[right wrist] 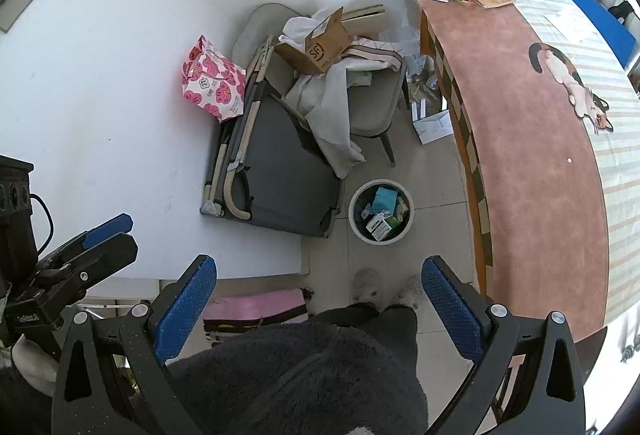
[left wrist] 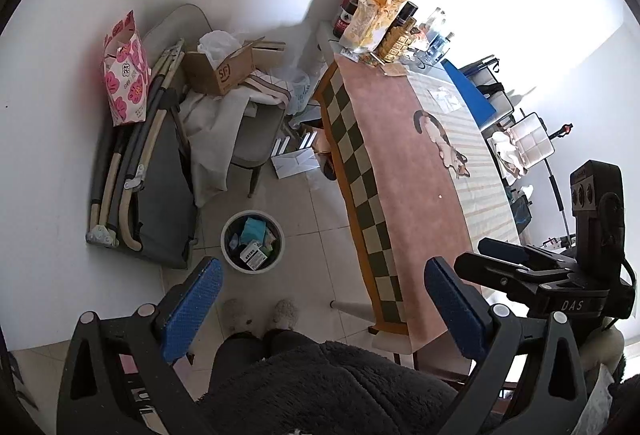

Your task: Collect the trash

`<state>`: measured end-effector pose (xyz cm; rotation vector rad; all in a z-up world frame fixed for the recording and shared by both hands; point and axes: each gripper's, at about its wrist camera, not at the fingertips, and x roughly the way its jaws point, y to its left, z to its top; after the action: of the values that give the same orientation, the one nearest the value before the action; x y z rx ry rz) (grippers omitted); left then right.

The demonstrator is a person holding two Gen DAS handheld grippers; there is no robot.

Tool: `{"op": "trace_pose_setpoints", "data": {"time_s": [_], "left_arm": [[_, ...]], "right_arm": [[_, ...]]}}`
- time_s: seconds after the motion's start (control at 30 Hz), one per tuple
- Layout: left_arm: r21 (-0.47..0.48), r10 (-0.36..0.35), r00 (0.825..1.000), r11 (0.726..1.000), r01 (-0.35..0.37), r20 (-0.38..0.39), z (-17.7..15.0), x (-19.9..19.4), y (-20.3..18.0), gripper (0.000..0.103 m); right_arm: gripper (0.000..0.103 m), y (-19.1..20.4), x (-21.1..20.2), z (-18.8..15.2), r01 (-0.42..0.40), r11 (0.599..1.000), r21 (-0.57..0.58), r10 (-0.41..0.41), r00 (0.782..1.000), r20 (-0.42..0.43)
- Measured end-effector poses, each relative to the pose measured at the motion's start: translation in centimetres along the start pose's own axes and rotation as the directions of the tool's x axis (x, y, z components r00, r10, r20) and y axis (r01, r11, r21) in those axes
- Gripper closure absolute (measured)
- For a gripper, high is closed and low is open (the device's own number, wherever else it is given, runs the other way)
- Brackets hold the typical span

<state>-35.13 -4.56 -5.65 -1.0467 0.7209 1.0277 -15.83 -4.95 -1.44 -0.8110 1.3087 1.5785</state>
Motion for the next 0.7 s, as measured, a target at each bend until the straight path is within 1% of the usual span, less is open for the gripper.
{"op": "trace_pose_setpoints", "data": {"time_s": [0.7], "left_arm": [[0.009, -0.01, 1.0, 1.0, 0.01, -0.009, 0.37, 0.21, -0.7, 0.0]], "right_arm": [[0.0, 0.68, -0.34, -0.28, -0.038, 0.999, -0.007, 0.038, 0.999, -0.027]]}}
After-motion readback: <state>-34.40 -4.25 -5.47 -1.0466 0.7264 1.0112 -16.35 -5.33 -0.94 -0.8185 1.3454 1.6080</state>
